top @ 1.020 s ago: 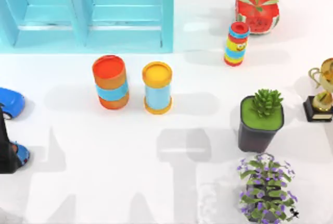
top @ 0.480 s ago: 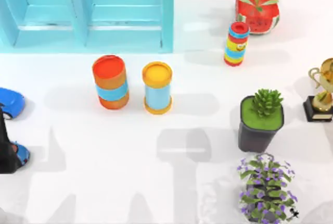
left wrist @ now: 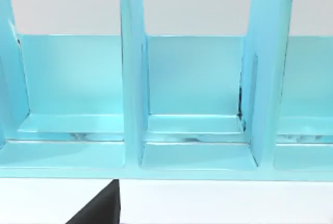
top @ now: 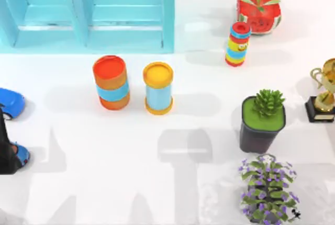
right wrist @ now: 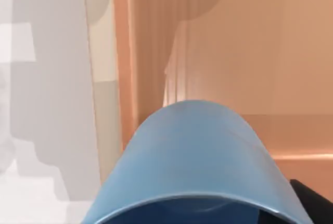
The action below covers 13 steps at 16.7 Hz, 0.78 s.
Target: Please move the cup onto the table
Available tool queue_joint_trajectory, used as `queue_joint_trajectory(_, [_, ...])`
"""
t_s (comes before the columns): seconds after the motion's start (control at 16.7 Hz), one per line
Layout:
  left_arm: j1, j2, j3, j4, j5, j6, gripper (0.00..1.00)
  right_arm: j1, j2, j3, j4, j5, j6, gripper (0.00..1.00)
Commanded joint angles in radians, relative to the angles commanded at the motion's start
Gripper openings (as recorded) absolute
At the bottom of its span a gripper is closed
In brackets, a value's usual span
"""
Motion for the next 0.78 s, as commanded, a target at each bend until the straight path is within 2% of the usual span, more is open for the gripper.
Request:
queue_joint_trajectory(0.48, [0.0,0.0,0.0,0.0,0.0,0.0,1.0,0.042,-0.002,0.033,-0.007,0.005,0.046,0.0])
queue_joint_trajectory(0.66, [0.0,0.0,0.0,0.0,0.0,0.0,1.0,0.169,0.028,0.154,0.003,0.026,0.169,0.0])
queue_joint_trajectory(0.78, [0.0,0.0,0.0,0.0,0.0,0.0,1.0,0.307,0.07,0.264,0.005,0.039,0.296,0.0])
